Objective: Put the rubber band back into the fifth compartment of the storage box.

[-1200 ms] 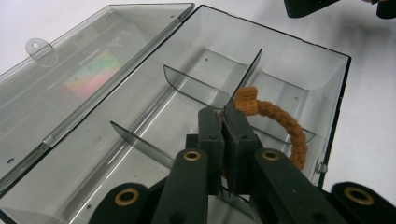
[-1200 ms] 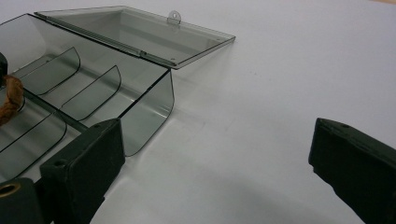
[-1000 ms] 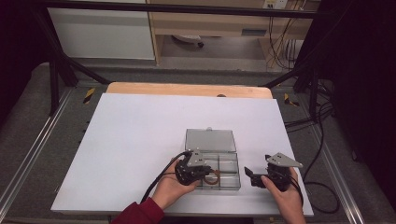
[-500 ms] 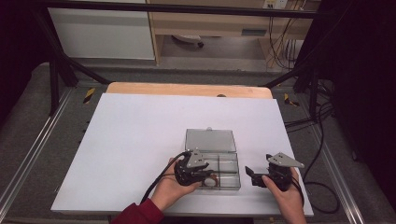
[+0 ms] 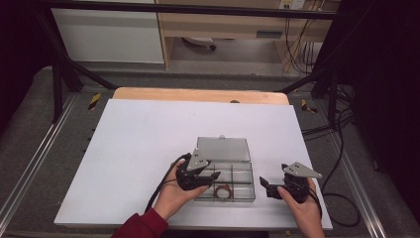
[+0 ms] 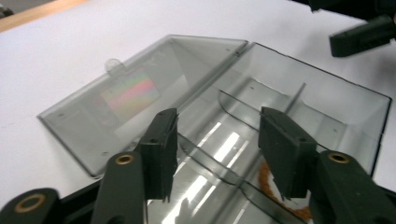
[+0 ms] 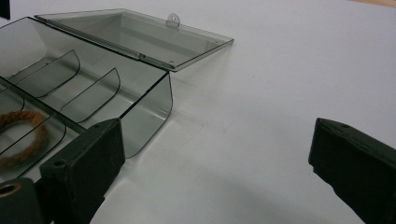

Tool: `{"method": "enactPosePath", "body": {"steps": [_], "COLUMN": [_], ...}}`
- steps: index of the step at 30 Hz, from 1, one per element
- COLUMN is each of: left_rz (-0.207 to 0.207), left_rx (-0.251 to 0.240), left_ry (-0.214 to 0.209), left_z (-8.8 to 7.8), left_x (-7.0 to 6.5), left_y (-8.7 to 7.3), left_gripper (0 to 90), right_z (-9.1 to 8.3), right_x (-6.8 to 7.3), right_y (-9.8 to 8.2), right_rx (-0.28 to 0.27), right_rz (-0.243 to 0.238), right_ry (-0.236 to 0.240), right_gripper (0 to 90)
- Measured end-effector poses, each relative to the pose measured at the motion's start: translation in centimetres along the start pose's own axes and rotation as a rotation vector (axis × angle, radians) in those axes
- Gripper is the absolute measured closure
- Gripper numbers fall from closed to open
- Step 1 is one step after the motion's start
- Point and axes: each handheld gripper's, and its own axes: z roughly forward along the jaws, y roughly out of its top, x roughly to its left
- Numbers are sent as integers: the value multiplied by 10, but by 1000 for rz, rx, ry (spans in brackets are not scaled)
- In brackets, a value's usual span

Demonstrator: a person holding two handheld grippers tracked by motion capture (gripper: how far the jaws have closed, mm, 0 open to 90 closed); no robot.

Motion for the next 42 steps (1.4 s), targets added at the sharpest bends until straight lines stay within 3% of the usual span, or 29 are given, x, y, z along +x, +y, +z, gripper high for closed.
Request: {"method": "enactPosePath", "body": {"steps": [10, 14, 17, 21, 31, 38, 42], "left_rz": [-42, -66, -87, -108, -160, -161, -157], "left_rx": [-47, -59, -73, -101, -102, -92, -71], "left_ry": [105, 122, 134, 135, 140, 126, 106], "left_z": [-21, -29, -34, -43, -48, -45, -45], "left_x": [25, 33, 39, 49, 64, 66, 72], "left_y": [-3, -4, -5, -5, -16, -20, -22], "left_gripper": [302, 217, 176, 148, 112, 95, 108], "right_z": [-2, -8, -9, -9, -9, -5, -4], "right_x": [5, 8, 8, 9, 13, 7, 1], "right_y": [3, 8, 10, 12, 18, 24, 27], "right_rx": [-24, -70, -75, -75, -56, -46, -41], "right_rz": [-8, -10, -13, -22, -45, -59, -41], "right_ry": [-10, -11, -6, -5, 7, 8, 10], "right_gripper": [70, 72, 71, 72, 80, 78, 77]}}
